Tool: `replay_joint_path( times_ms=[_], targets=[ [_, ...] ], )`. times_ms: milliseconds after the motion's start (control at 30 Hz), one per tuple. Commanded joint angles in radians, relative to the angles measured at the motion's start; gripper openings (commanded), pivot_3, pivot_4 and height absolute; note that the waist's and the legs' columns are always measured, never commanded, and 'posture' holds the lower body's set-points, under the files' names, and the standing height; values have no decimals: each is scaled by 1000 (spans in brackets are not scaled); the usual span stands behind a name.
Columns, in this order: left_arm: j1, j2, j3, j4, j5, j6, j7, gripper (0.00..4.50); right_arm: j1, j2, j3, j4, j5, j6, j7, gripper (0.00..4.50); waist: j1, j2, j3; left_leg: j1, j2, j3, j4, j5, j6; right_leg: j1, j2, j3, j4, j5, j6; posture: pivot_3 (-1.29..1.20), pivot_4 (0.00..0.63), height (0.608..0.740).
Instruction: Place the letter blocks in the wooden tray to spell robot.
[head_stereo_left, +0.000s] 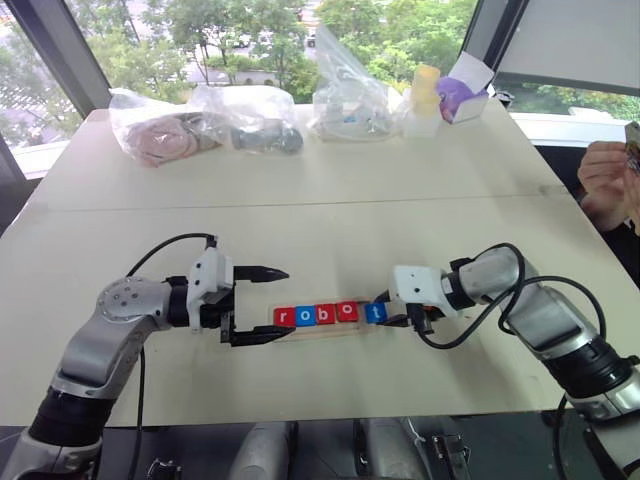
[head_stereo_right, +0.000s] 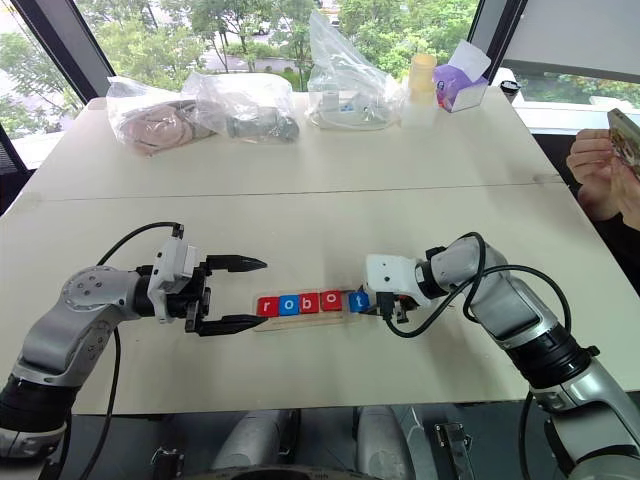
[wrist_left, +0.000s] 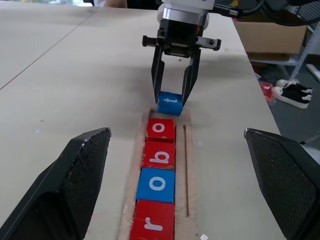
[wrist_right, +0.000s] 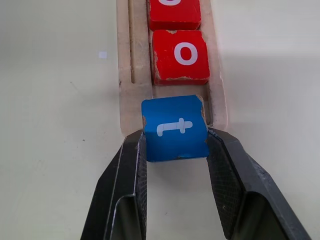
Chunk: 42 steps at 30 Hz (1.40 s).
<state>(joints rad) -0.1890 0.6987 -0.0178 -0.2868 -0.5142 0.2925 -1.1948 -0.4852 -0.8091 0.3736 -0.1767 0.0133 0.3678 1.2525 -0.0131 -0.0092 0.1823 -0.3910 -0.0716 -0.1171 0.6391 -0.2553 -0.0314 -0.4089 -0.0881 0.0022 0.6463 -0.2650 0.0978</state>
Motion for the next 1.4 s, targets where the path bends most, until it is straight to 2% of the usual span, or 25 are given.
replay_joint_path(
  times_ms=[33, 1100, 1167, 1200, 1300, 1333, 1400],
  targets=[
    [2, 6, 17, -44, -20, 5, 10, 4500, -25, 10, 5, -3, -14, 2, -5, 1123, 0, 0, 0, 0, 0, 0, 0, 0, 0, 0, 0, 0, 0, 0, 0, 0, 150, 740],
    [36, -2, 29, -63, -22, 0, 64, 4500, -54, 55, 45, -20, -31, 50, 12, 1123, 1, 0, 0, 0, 0, 0, 0, 0, 0, 0, 0, 0, 0, 0, 0, 0, 150, 740],
    [35, -3, 28, -58, -20, -3, 64, 4500, -56, 56, 45, -16, -31, 51, 13, 2273, 1, 0, 0, 0, 0, 0, 0, 0, 0, 0, 0, 0, 0, 0, 0, 0, 150, 740],
    [36, -2, 29, -57, -20, -5, 63, 4500, -57, 57, 45, -17, -30, 53, 13, 2603, 1, 0, 0, 0, 0, 0, 0, 0, 0, 0, 0, 0, 0, 0, 0, 0, 150, 740],
    [38, -2, 29, -52, -20, -11, 63, 4500, -64, 57, 42, -15, -31, 57, 13, 4115, 1, 0, 0, 0, 0, 0, 0, 0, 0, 0, 0, 0, 0, 0, 0, 0, 150, 740],
    [38, -2, 30, -51, -20, -13, 63, 4500, -66, 57, 40, -16, -30, 59, 13, 4438, 1, 0, 0, 0, 0, 0, 0, 0, 0, 0, 0, 0, 0, 0, 0, 0, 150, 740],
    [39, -1, 31, -47, -20, -15, 63, 4500, -72, 53, 33, -22, -21, 65, 16, 4438, 1, 0, 0, 0, 0, 0, 0, 0, 0, 0, 0, 0, 0, 0, 0, 0, 150, 740]
  ],
)
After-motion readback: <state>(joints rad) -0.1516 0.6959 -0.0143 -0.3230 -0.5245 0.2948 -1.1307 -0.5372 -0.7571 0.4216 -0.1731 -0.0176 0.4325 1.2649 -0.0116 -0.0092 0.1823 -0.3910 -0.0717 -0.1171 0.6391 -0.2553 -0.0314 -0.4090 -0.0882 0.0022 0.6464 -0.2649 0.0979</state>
